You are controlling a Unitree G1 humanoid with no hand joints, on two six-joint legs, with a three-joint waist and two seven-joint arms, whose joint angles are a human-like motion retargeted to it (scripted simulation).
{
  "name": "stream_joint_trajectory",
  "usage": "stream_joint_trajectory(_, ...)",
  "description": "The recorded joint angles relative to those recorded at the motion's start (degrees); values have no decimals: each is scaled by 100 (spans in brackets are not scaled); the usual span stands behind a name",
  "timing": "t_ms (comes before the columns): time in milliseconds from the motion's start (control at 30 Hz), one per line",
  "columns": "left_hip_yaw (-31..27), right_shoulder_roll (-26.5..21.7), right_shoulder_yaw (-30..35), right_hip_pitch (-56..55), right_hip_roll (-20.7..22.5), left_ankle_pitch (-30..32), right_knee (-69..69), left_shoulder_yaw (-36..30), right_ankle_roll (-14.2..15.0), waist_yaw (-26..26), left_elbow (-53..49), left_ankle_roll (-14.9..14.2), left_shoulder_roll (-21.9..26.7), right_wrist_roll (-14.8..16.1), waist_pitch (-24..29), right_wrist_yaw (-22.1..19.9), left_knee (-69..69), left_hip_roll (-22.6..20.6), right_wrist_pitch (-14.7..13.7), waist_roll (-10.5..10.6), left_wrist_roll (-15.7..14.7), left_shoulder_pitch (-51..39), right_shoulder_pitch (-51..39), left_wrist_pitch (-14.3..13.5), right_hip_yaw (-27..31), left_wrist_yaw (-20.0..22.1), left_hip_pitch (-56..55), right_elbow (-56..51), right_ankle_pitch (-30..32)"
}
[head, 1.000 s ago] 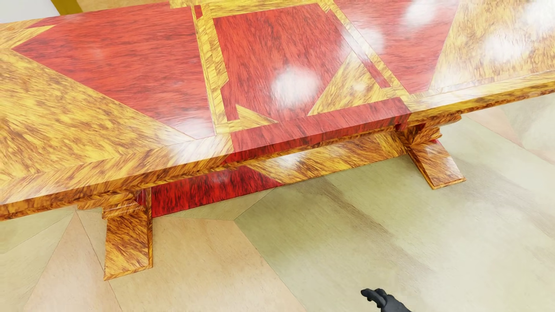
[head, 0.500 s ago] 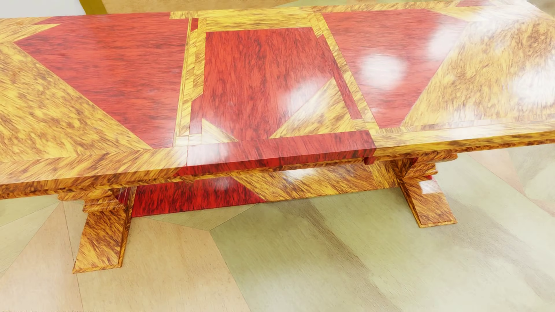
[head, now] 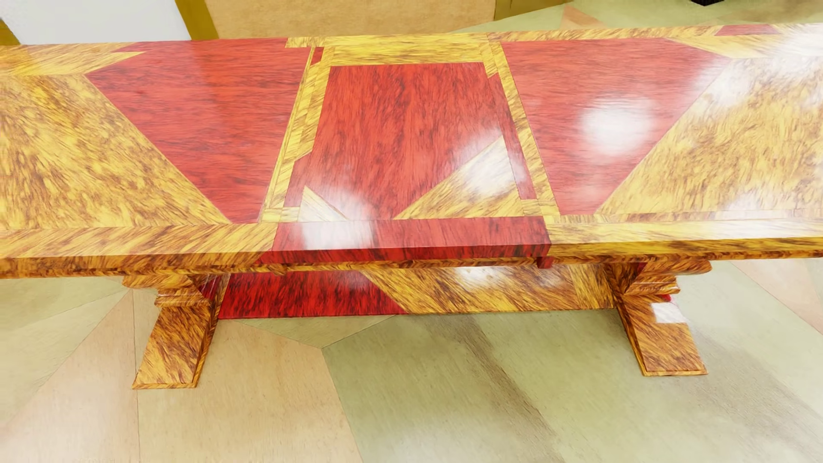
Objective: Walk towards the wood table
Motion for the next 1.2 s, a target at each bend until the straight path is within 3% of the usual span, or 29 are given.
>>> stream_joint_trajectory(200,-170,108,453,-7,-94,59,-3,33,-21,4,-168,-4,44,-103,6,310,10,-105,-52,36,-69,111,-24,-101,-181,25,-85,350,13)
stream_joint_trajectory(400,-92,111,516,-145,-35,49,76,-26,-64,48,15,17,96,-137,46,187,97,-18,-121,97,-70,316,-118,49,-81,11,-173,162,19)
stream_joint_trajectory(900,-127,40,764,-544,83,-137,564,-121,-254,91,-77,62,127,-73,140,137,769,259,-113,143,-106,334,-334,-6,73,21,-656,243,-216)
stream_joint_trajectory(1067,-316,120,868,-604,166,-81,775,-38,-226,118,-168,-105,108,-44,191,165,1595,450,-66,198,-184,388,-352,-1,214,65,-974,315,-315)
stream_joint_trajectory(1200,-46,107,870,-482,149,-233,603,-100,-148,108,-94,-5,64,22,162,126,1056,381,-78,212,-141,393,-262,11,249,14,-605,307,-231)
